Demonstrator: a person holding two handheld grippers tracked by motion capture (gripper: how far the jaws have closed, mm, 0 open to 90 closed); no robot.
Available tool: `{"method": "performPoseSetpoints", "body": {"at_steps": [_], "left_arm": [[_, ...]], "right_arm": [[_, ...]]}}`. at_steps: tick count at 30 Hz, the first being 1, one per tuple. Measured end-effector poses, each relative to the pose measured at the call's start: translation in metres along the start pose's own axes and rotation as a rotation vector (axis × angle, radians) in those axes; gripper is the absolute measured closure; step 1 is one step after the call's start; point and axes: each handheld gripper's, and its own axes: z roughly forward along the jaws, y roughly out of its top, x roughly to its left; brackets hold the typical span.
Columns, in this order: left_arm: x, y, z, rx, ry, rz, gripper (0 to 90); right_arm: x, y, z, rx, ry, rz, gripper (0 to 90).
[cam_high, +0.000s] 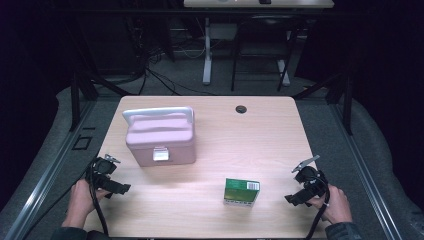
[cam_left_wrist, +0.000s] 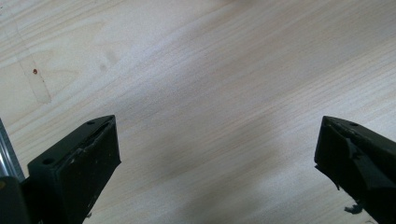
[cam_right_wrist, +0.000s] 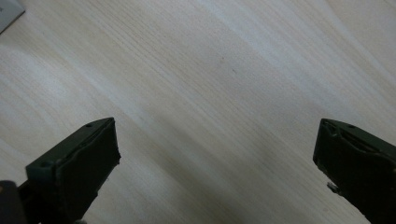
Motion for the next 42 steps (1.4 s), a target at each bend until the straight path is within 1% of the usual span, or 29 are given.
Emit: {"method": "performPoseSetpoints", "body": {"at_steps": [1,2,3,4,5,6,8,10,12,13,14,17,18,20,23,24,25,27,28,29,30,31,33,36,37,39,40,42], "left_arm": [[0.000,0.000,0.000,0.003,-0.001,0.001,0.2],[-0.001,0.000,0.000,0.003,-0.004,0.004,0.2],[-0.001,0.001,0.001,0.003,-0.003,0.009,0.2],[-0.002,0.001,0.001,0.004,-0.003,0.014,0.2],[-0.003,0.001,0.001,0.004,-0.008,0.017,0.2],[-0.004,0.002,0.001,0.010,-0.006,0.026,0.2],[-0.004,0.001,0.002,0.009,-0.010,0.030,0.2],[-0.004,0.000,0.001,0.008,-0.010,0.029,0.2],[-0.004,0.000,0.001,0.007,-0.011,0.029,0.2],[-0.004,0.000,0.001,0.005,-0.009,0.030,0.2],[-0.005,0.000,0.002,0.007,-0.010,0.030,0.2],[-0.006,0.000,0.001,0.007,-0.011,0.036,0.2],[-0.006,0.000,0.001,0.007,-0.012,0.034,0.2],[-0.007,-0.001,0.002,0.007,-0.014,0.036,0.2],[-0.009,-0.001,0.003,0.011,-0.020,0.043,0.2],[-0.009,0.000,0.003,0.010,-0.023,0.043,0.2],[-0.009,0.000,0.003,0.009,-0.024,0.041,0.2],[-0.008,-0.001,0.003,0.009,-0.024,0.039,0.2],[-0.008,-0.001,0.003,0.011,-0.022,0.040,0.2],[-0.008,-0.001,0.003,0.012,-0.023,0.041,0.2],[-0.008,-0.001,0.004,0.012,-0.025,0.039,0.1],[-0.007,-0.001,0.004,0.012,-0.026,0.038,0.1],[-0.007,-0.001,0.004,0.010,-0.031,0.036,0.1],[-0.006,-0.001,0.004,0.007,-0.034,0.030,0.0],[-0.006,-0.001,0.004,0.007,-0.034,0.030,0.0],[-0.006,-0.001,0.004,0.007,-0.033,0.035,0.0],[-0.006,-0.001,0.004,0.006,-0.034,0.035,0.0],[-0.007,-0.001,0.004,0.006,-0.033,0.034,0.0]], "right_arm": [[0.000,0.000,0.000,0.000,0.000,0.000,0.0],[0.001,0.000,0.000,0.008,0.010,-0.018,0.0],[0.001,0.000,0.000,0.008,0.010,-0.018,0.0],[0.003,0.002,-0.003,0.024,0.011,-0.031,0.0],[0.004,0.002,-0.004,0.027,0.009,-0.040,0.0],[0.005,0.004,-0.005,0.027,0.005,-0.050,0.0],[0.008,0.006,-0.008,0.025,0.008,-0.058,0.0],[0.011,0.009,-0.011,0.025,0.001,-0.073,0.0],[0.013,0.010,-0.013,0.023,0.003,-0.077,0.0],[0.016,0.012,-0.016,0.020,0.005,-0.093,0.0],[0.018,0.013,-0.018,0.018,0.008,-0.097,0.0],[0.020,0.015,-0.022,0.025,0.006,-0.112,0.0],[0.021,0.015,-0.024,0.027,0.016,-0.108,0.0],[0.021,0.018,-0.027,0.027,0.013,-0.125,0.0],[0.023,0.024,-0.033,0.045,0.029,-0.152,0.0],[0.024,0.026,-0.034,0.046,0.035,-0.146,0.0],[0.025,0.028,-0.036,0.047,0.037,-0.170,0.0],[0.026,0.030,-0.037,0.050,0.040,-0.169,0.0],[0.029,0.035,-0.040,0.051,0.052,-0.197,0.0],[0.029,0.035,-0.040,0.051,0.052,-0.197,0.0],[0.031,0.037,-0.041,0.050,0.056,-0.204,0.0],[0.034,0.041,-0.043,0.051,0.067,-0.223,0.0],[0.036,0.043,-0.044,0.050,0.074,-0.227,0.0],[0.043,0.051,-0.046,0.057,0.087,-0.258,0.0],[0.043,0.051,-0.046,0.057,0.087,-0.258,0.0],[0.048,0.055,-0.048,0.066,0.094,-0.286,0.0],[0.048,0.055,-0.048,0.066,0.094,-0.286,0.0],[0.053,0.059,-0.049,0.069,0.103,-0.314,0.0]]}}
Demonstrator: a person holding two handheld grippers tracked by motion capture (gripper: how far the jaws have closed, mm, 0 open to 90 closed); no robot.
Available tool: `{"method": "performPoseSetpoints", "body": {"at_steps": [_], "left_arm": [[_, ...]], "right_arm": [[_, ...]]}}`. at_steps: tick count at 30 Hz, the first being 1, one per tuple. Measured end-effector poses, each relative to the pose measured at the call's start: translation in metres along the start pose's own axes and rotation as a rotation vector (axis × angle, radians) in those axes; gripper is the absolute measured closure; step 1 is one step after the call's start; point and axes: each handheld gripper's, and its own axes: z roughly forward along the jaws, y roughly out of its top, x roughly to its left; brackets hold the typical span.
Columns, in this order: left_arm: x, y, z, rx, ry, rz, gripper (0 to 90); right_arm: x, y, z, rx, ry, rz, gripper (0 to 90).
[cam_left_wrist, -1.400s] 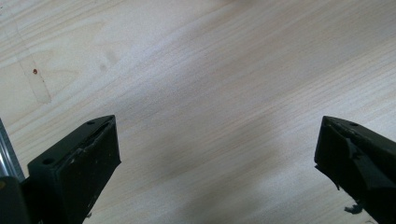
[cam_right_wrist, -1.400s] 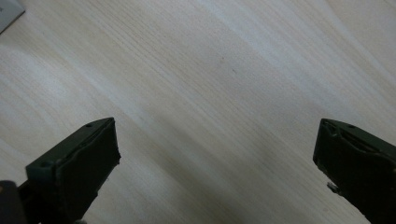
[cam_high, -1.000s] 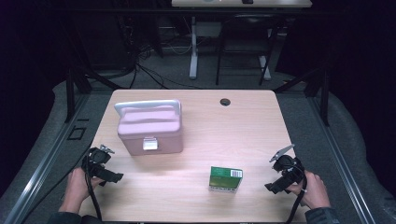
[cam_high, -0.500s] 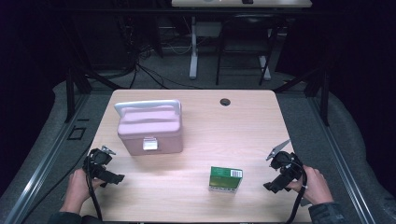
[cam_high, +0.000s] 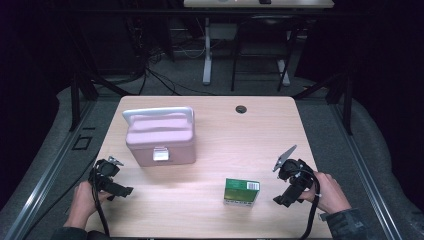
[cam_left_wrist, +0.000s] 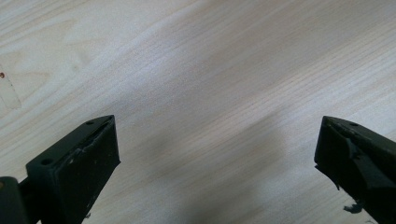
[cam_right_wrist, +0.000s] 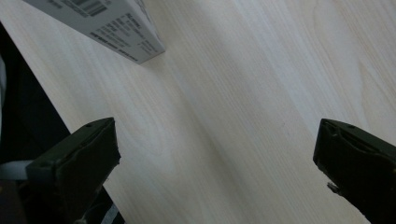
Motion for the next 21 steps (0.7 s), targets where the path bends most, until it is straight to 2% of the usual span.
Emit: {"method": "performPoseSetpoints", "body": {"at_steps": [2,8,13,14,21], "left_arm": [[0.000,0.000,0.000,-0.001,0.004,0.003,0.0],[-0.001,0.000,0.000,-0.002,0.005,0.004,0.0],[0.000,0.000,-0.001,-0.003,0.010,0.002,0.0],[0.000,0.000,-0.001,-0.003,0.010,0.002,0.0],[0.000,0.000,-0.001,-0.003,0.010,0.003,0.0]], "right_arm": [[0.002,0.003,-0.002,0.003,0.014,-0.011,0.0],[0.007,0.014,-0.008,-0.004,0.011,-0.047,0.0],[0.014,0.026,-0.011,0.002,0.031,-0.094,0.0],[0.018,0.030,-0.011,0.012,0.040,-0.126,0.0],[0.028,0.046,-0.011,0.033,0.048,-0.172,0.0]]}}
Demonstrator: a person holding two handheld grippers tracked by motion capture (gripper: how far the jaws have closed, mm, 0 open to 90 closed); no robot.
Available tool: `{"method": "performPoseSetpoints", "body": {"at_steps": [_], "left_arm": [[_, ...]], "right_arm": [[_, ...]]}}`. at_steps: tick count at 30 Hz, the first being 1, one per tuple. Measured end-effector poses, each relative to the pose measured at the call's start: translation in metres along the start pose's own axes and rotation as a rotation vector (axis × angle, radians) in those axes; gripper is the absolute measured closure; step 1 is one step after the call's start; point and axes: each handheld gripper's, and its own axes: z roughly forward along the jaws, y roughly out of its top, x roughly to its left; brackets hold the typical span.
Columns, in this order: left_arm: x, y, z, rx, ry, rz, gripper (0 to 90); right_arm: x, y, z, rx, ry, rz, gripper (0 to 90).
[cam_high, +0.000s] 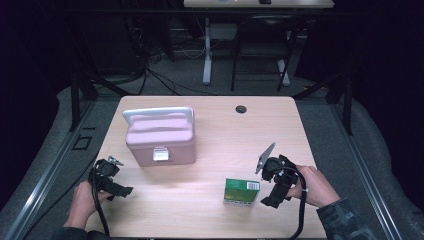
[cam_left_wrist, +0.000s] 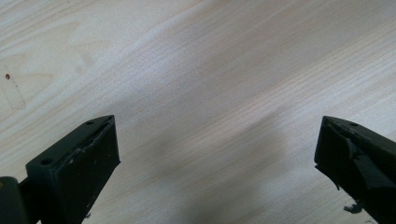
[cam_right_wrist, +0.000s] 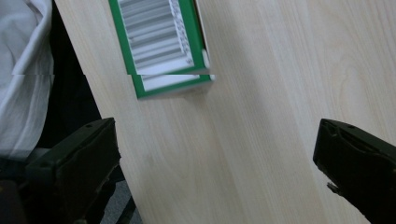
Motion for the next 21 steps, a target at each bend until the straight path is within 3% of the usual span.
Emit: {"method": "performPoseSetpoints", "body": {"at_steps": [21], "left_arm": [[0.000,0.000,0.000,0.000,-0.009,0.006,0.0]], "right_arm": [[0.015,0.046,0.005,0.042,0.013,-0.114,0.0]]}}
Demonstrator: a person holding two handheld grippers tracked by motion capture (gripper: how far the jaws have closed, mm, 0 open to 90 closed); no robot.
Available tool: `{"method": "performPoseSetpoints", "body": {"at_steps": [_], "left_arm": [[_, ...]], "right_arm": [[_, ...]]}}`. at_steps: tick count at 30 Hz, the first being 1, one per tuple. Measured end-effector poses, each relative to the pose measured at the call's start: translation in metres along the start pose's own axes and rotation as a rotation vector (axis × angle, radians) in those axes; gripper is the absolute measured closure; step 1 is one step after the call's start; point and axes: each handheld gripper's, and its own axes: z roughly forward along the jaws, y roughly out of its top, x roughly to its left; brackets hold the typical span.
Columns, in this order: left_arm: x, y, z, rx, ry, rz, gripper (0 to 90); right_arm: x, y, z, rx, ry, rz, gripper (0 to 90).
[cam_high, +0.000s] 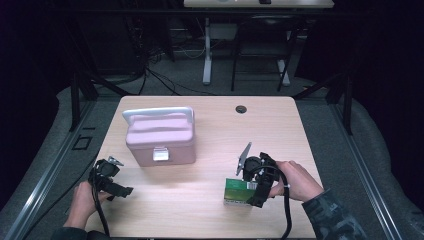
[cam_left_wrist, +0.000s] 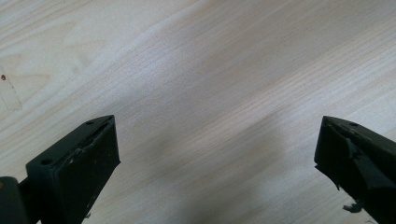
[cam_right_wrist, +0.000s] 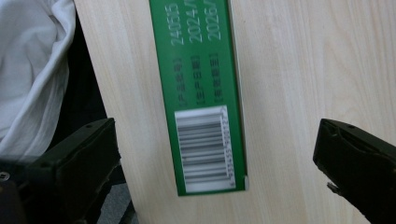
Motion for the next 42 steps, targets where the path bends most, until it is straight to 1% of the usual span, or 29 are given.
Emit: {"method": "performPoseSetpoints", "body": {"at_steps": [4,6,8,10,14,21,26,31,38,42], "left_arm": [[0.000,0.000,0.000,0.003,-0.001,0.002,0.0],[0.000,0.000,0.000,0.004,-0.001,0.002,0.0],[0.000,0.000,0.000,0.005,-0.001,0.000,0.0],[0.000,0.000,0.001,0.007,-0.001,0.002,0.0],[0.000,0.000,0.001,0.013,0.000,0.002,0.0],[0.000,0.000,0.002,0.018,0.003,0.003,0.0],[0.000,0.000,0.002,0.022,0.001,0.005,0.0],[-0.001,0.000,0.003,0.025,0.000,0.006,0.0],[-0.001,0.000,0.003,0.029,0.002,0.009,0.0],[-0.001,0.000,0.003,0.034,0.002,0.010,0.0]], "right_arm": [[0.002,0.009,0.001,0.007,-0.008,-0.021,0.0],[0.002,0.012,0.002,0.006,-0.021,-0.019,1.5],[0.003,0.015,0.003,0.010,-0.023,-0.017,11.2],[0.003,0.018,0.003,0.007,-0.015,-0.023,14.8],[0.005,0.022,0.002,0.014,-0.028,-0.029,25.9],[0.007,0.030,0.005,0.074,-0.021,-0.062,39.3],[0.009,0.035,0.008,0.115,-0.024,-0.091,44.5],[0.010,0.038,0.009,0.135,-0.030,-0.098,50.9],[0.011,0.040,0.011,0.151,-0.044,-0.104,56.1],[0.012,0.041,0.010,0.173,-0.045,-0.108,58.0]]}}
